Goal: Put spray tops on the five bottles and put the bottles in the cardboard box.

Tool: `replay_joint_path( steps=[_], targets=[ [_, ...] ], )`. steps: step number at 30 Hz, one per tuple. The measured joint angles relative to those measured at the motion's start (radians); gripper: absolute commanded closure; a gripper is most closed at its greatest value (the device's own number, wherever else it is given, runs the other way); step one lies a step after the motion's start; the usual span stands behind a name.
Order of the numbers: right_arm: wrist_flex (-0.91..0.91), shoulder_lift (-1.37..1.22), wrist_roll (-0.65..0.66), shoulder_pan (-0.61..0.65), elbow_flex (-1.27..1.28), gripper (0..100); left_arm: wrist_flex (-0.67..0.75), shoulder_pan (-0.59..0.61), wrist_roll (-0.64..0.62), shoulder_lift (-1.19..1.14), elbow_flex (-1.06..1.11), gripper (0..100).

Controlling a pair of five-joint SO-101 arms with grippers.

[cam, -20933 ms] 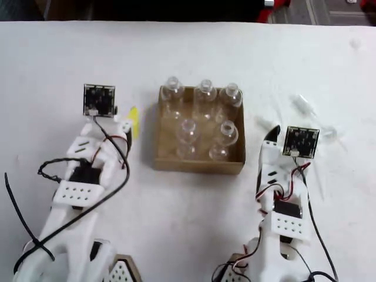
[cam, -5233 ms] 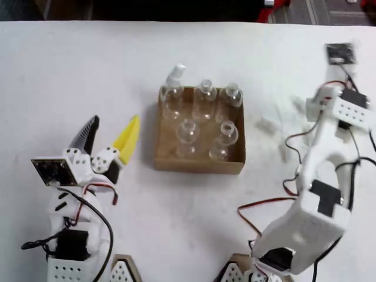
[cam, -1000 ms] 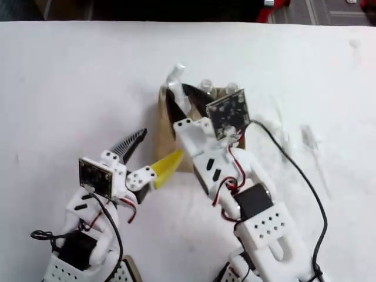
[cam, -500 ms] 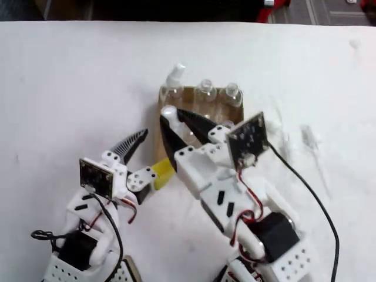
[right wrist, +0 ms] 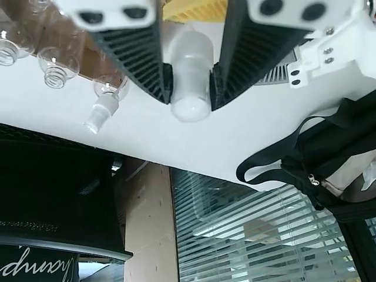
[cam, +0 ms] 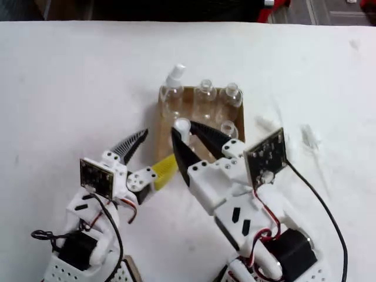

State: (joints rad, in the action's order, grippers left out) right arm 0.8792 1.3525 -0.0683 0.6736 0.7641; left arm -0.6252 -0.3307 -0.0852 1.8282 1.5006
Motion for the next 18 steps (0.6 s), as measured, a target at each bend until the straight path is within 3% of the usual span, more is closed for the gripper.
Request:
replay_joint_path(
  steps=[5, 10, 14, 18],
  targets=[
    [-0.066, 0.038, 0.046, 0.0, -0.009, 98.3, 0.0, 0.002, 0.0, 0.0, 0.0, 70],
    [-0.373, -0.035, 0.117, -0.066, -0.012, 98.3, 0.0, 0.018, 0.0, 0.0, 0.0, 70],
    [-0.611, -0.184, 0.121, -0.206, -0.018, 98.3, 0.0, 0.13, 0.0, 0.0, 0.0, 70],
    [-0.724, -0.318, 0.121, -0.288, -0.018, 98.3, 0.005, 0.273, 0.0, 0.0, 0.0, 73]
  ],
)
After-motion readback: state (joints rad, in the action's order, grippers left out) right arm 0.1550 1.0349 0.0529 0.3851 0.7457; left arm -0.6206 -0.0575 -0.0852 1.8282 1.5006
